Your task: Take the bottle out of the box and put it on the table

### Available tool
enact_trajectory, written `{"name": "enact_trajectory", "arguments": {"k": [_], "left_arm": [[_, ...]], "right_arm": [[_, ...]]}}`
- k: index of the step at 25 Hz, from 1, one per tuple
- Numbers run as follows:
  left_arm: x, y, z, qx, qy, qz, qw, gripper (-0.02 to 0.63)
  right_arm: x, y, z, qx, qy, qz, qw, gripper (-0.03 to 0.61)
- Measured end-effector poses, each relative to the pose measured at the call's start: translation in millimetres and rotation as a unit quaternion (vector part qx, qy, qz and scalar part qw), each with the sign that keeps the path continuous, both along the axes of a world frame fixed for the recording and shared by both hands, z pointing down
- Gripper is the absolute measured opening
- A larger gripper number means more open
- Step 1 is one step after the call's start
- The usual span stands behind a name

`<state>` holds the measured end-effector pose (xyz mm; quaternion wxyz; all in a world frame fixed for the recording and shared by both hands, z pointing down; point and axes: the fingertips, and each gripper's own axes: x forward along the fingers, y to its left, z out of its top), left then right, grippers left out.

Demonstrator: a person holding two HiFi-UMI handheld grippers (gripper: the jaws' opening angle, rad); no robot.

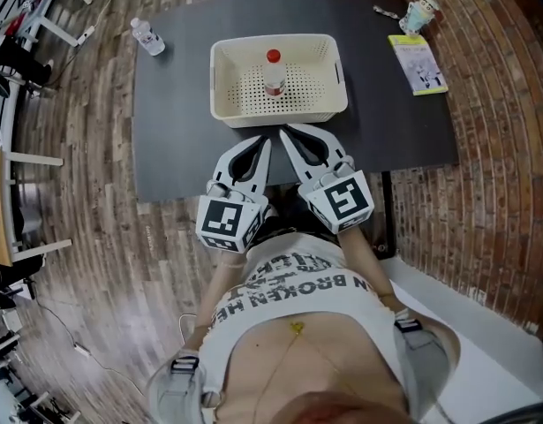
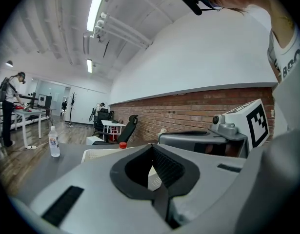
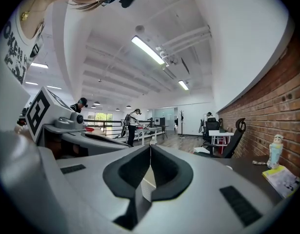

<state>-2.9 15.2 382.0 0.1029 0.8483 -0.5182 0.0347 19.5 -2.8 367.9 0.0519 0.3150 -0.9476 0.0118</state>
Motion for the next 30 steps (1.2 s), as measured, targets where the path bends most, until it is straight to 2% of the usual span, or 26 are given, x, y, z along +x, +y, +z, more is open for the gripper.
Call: {"name": "enact_trajectory", "arguments": {"k": [3, 13, 22, 30], "left_arm": [[4, -19, -4, 0.003, -0.011, -0.001, 0.9999, 0.008], [7, -66, -9, -0.005, -0.006, -0.02, 0.9998, 0.008], [17, -97, -10, -0.009, -0.014, -0.03, 0.9994, 0.008], [36, -118, -4, -0.012, -0.018, -0.037, 0.9991, 0.008]], "right_arm": [[0, -19, -1, -0.008, 0.004, -0.009, 1.0, 0.009], [-1, -66, -7, -0.008, 0.003, -0.034, 0.999, 0.009], [18, -100, -7, -0.007, 0.003, -0.03, 1.0, 0.009], [32, -117, 1, -0.019, 0.008, -0.048, 0.999, 0.009]]}}
